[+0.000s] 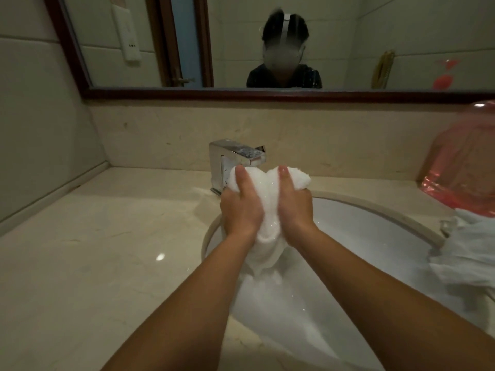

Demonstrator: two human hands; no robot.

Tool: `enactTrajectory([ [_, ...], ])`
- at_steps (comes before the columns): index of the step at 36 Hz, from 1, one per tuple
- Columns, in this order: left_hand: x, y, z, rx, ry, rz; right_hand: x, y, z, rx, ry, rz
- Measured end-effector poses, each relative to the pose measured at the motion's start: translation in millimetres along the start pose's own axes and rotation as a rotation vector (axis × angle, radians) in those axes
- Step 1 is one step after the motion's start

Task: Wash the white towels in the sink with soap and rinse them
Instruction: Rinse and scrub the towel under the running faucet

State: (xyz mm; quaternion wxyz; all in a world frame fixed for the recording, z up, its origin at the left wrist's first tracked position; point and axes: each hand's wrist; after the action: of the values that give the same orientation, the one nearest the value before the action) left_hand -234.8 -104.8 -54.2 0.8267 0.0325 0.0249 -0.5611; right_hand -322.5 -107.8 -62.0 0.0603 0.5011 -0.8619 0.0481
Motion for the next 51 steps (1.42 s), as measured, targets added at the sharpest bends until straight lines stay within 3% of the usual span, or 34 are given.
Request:
enactTrajectory([
  [5, 2, 0, -3, -0.013, -0.022, -0.049, 2, 4, 3, 0.022, 0.025, -0.036],
  [8, 3, 3, -3, -0.020, -0.021, -0.018, 4, 7, 3, -0.083, -0.004, 0.075],
  [10, 2, 5, -1, -0.019, -0.040, -0.021, 1, 11, 2, -0.152, 0.101, 0.098],
  [15, 0, 6, -1, -0.064, -0.037, -0.124, -16, 0, -2, -0.126, 0.187, -0.219],
  [17, 0, 8, -4, -0.066, -0.121, -0.191, -20, -2, 1, -0.154, 0.198, -0.286],
  [22, 2, 11, -8, -0.063, -0.168, -0.305, -1, 18, 11, 0.193, -0.015, -0.224],
  [27, 13, 15, -5, 0.070, -0.261, -0.074, 13, 29, 8, 0.374, -0.131, -0.278],
  [29, 20, 15, -8, 0.115, -0.197, -0.046, 13, 30, 6, 0.479, -0.169, -0.324],
  [34, 8, 16, -1, -0.125, 0.228, -0.478, 2, 24, 3, 0.608, -0.216, -0.355],
  [38, 0, 14, 2, -0.247, 0.256, -0.618, -1, 18, 2, 0.562, -0.164, -0.374],
  [43, 4, 15, 1, -0.202, 0.281, -0.587, 8, 12, 10, 0.461, -0.154, -0.343],
  [51, 24, 14, -9, -0.326, 0.295, -0.163, 12, 9, 14, 0.235, -0.182, -0.194],
])
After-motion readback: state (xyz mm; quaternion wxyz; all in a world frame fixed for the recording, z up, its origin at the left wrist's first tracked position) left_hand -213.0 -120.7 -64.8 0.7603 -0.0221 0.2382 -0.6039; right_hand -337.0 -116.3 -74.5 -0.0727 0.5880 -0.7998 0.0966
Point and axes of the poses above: each hand's wrist, its own x-axis towards the middle knuckle, its own y-axis out of the back of the hand, z = x × y, and after that the axes turned 10 degrees about y, right-handed
